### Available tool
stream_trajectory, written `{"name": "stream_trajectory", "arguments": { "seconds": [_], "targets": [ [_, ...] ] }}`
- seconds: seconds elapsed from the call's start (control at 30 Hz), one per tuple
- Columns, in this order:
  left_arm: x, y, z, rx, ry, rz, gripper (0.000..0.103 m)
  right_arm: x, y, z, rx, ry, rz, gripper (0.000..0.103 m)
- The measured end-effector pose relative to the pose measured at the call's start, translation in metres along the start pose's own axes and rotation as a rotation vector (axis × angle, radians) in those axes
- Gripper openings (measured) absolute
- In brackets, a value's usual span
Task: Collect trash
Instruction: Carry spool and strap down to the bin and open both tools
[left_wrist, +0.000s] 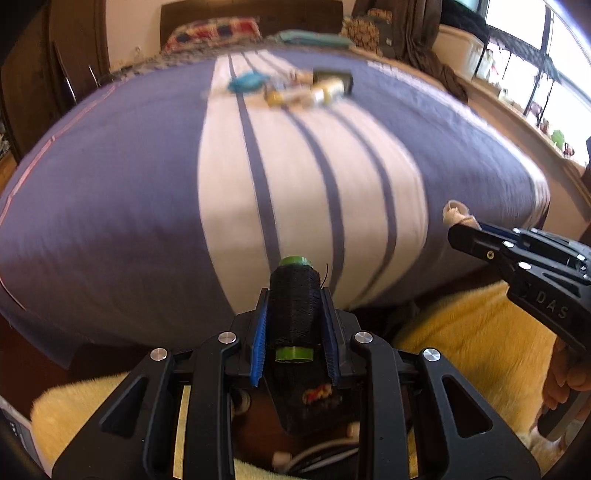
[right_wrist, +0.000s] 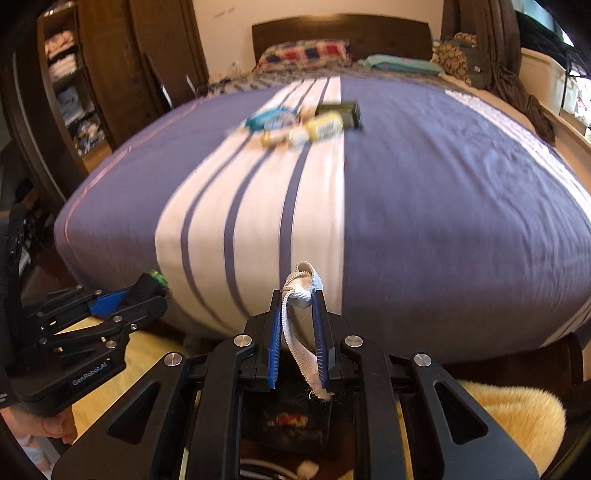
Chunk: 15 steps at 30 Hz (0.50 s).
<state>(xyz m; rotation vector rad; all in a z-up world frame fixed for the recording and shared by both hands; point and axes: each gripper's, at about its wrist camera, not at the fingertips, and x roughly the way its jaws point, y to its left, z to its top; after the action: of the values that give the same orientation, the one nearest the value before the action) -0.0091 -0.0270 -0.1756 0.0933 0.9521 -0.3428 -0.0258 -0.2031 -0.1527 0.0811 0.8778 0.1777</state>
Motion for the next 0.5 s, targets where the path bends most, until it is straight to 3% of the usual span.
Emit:
{"name": "stream_trajectory", "arguments": {
  "seconds": [0.17,0.5],
  "targets": [
    [0.03,0.002,-0.03,-0.028,0.104,-0.021,0.025,0.025,0.007,-0.021,0.001,0.086,0.005,0.017],
    [0.084,0.001,-0.059,-0.053,0.261,-0.1,0.025,0.086,0.0,-0.065,0.092,0.304,0.106,0.017]
  ]
}}
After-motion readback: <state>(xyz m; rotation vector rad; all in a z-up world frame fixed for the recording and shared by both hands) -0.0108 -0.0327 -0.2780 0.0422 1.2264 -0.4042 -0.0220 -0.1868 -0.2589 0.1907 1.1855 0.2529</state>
